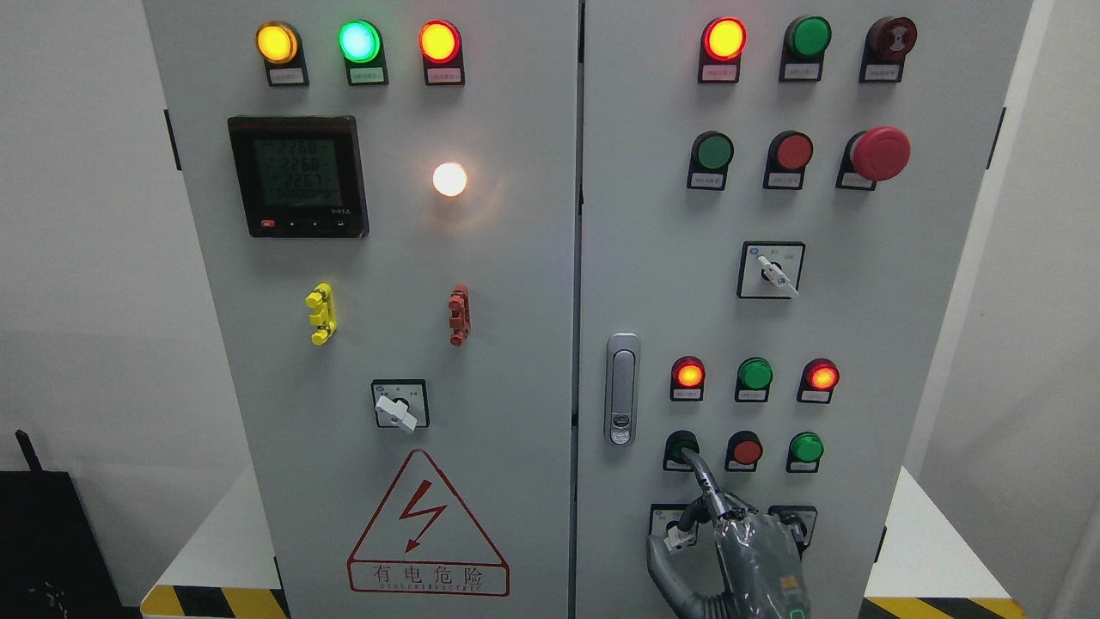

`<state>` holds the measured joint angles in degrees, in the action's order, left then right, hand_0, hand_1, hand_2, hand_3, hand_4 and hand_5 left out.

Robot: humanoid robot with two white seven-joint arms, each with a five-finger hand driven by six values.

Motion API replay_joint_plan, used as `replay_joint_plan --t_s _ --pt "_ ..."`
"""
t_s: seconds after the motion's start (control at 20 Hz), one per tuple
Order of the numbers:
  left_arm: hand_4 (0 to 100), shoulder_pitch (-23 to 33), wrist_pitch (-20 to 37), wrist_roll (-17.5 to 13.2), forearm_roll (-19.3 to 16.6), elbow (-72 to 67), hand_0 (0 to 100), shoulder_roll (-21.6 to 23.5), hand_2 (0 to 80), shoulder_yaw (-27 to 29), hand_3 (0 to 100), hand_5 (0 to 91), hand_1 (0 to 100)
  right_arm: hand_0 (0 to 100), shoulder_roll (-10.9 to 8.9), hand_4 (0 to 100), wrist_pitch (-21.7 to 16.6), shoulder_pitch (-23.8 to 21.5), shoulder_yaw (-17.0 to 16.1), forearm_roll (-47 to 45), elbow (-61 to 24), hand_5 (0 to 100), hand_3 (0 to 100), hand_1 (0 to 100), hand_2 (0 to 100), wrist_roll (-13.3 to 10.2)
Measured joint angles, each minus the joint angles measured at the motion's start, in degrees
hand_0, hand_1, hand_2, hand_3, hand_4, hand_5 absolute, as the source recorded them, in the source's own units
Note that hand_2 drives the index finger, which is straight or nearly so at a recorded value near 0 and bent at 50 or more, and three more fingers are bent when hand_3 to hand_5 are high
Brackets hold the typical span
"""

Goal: Press green start button
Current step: 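Release the green button and pull the right hand back from it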

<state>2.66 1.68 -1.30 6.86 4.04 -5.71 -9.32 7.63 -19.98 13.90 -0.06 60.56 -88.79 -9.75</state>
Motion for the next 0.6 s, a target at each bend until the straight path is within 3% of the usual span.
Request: replay_joint_plan --t_s 0.6 --pt "0 -0.01 0.00 0.00 0.00 0.00 12 0.00 0.0 0.00 0 0.0 56 59 0.04 63 -1.51 -1.29 0.02 -0.75 -0.93 62 65 34 0 -0.38"
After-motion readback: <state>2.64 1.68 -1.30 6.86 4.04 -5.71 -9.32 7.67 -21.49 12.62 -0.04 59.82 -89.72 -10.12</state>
